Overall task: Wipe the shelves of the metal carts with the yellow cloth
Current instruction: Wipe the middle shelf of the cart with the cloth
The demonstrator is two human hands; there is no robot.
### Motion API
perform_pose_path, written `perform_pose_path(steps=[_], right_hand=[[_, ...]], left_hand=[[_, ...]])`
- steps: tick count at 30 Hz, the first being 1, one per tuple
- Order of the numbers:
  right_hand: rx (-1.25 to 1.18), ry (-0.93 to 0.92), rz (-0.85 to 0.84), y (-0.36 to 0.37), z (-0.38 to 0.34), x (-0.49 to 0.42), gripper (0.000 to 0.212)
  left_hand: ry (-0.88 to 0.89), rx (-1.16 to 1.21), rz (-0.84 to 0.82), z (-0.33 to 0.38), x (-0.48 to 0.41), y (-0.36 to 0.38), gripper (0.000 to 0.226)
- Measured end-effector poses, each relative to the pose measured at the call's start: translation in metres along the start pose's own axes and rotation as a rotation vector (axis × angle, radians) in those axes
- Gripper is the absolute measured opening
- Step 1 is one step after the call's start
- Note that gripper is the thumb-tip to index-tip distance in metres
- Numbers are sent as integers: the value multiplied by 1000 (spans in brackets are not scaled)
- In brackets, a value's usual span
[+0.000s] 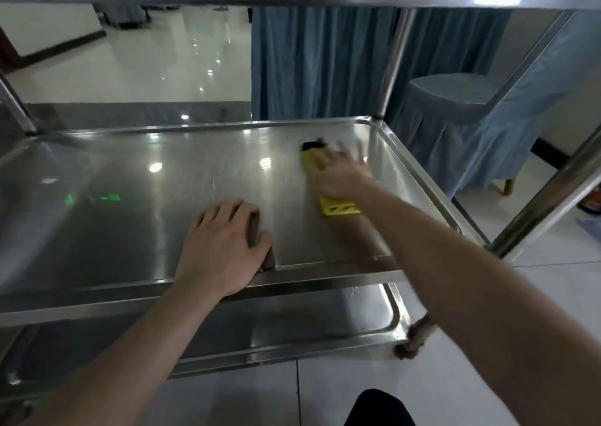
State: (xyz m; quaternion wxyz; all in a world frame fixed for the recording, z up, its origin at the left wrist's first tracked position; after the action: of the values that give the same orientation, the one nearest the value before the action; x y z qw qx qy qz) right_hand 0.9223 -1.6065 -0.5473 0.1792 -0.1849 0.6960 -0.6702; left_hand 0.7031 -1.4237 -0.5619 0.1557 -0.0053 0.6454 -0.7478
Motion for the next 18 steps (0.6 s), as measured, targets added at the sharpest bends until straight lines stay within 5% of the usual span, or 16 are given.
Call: perform_pose_path(steps=[5, 12, 15, 18], right_hand=[[-203, 343, 15, -8, 90, -2, 74], [-270, -102, -30, 2, -94, -33, 67], [-240, -150, -57, 3, -76, -25, 66], [-164, -10, -8, -2, 13, -1, 64]], left_hand=[[-1, 5, 34, 0, 1, 2, 57], [-5, 0, 13, -3, -1, 1, 57], [-9, 1, 12, -3, -2, 3, 52], [-28, 12, 27, -3, -1, 3, 49]])
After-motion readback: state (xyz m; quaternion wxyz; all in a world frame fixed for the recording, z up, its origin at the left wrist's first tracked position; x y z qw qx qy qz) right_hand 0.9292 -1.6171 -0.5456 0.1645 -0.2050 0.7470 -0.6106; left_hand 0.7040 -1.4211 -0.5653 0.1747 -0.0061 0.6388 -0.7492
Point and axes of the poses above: each hand's wrist, its own x-axis away from the middle knuckle, its own y-axis out of the palm, z = x × y, the point moved 2 cm from there along -x, towards the middle knuckle, and after that the axes turned 5 degrees about -y, right-handed, at the moved point
